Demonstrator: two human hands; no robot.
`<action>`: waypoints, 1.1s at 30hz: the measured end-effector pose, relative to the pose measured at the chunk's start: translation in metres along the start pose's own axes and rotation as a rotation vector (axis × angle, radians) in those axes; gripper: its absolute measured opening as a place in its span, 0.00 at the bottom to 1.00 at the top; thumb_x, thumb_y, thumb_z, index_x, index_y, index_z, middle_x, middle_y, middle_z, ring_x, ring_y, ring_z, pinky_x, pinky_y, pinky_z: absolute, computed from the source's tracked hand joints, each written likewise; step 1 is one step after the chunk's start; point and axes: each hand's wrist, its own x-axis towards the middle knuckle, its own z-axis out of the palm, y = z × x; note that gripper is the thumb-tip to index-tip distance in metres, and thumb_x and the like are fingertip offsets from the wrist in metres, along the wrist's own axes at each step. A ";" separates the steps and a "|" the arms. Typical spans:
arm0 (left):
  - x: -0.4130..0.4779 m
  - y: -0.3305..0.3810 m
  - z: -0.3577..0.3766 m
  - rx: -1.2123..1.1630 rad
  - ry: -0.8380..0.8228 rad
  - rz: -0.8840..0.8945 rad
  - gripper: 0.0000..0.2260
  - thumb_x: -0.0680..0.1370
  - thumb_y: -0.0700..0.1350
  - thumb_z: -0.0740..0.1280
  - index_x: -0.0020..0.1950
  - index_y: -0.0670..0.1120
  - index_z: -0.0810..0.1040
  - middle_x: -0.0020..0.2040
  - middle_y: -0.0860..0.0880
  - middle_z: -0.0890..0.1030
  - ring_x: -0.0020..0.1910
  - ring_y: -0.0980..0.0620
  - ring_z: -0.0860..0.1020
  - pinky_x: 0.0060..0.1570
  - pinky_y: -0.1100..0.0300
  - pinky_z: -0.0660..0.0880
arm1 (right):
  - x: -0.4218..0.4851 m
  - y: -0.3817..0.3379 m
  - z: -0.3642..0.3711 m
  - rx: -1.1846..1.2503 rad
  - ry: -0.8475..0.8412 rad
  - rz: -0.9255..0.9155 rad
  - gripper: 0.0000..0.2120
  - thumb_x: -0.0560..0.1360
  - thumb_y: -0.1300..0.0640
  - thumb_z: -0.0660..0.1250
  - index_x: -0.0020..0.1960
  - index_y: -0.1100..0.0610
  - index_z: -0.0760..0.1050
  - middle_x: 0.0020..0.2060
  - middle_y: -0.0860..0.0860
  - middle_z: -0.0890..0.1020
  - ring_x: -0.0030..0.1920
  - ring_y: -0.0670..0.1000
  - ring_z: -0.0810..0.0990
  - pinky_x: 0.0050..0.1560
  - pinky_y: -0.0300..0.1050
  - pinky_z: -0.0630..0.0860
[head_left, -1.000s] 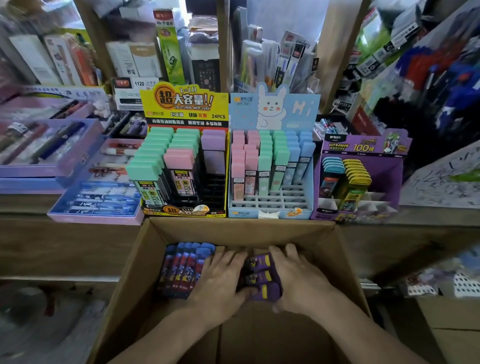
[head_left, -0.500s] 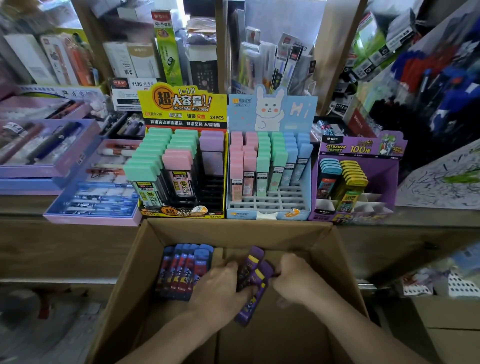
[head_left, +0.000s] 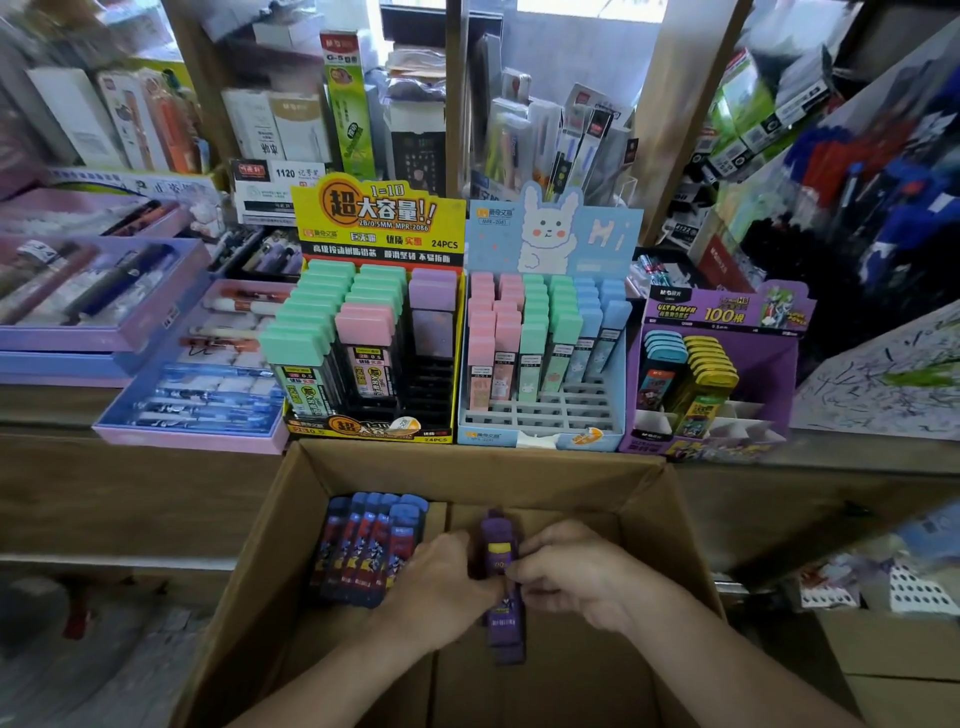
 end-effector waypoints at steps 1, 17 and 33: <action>-0.001 0.001 -0.001 -0.039 -0.016 0.001 0.09 0.71 0.59 0.71 0.47 0.59 0.78 0.41 0.58 0.83 0.39 0.64 0.81 0.37 0.67 0.75 | 0.000 0.000 0.001 0.022 -0.003 0.000 0.08 0.74 0.68 0.74 0.51 0.59 0.81 0.48 0.57 0.87 0.50 0.53 0.86 0.52 0.48 0.85; -0.021 0.022 -0.021 -0.639 -0.121 -0.051 0.27 0.66 0.63 0.71 0.63 0.61 0.75 0.57 0.58 0.83 0.54 0.61 0.83 0.58 0.58 0.78 | -0.034 -0.028 -0.012 0.237 -0.174 -0.114 0.10 0.74 0.60 0.77 0.54 0.59 0.85 0.48 0.56 0.88 0.44 0.50 0.85 0.41 0.41 0.79; -0.042 0.070 -0.027 -0.887 -0.076 0.144 0.16 0.69 0.59 0.69 0.53 0.55 0.80 0.37 0.48 0.80 0.29 0.47 0.78 0.29 0.56 0.71 | -0.071 -0.038 -0.037 0.414 0.019 -0.516 0.13 0.78 0.49 0.69 0.48 0.58 0.86 0.39 0.59 0.86 0.36 0.52 0.82 0.32 0.40 0.76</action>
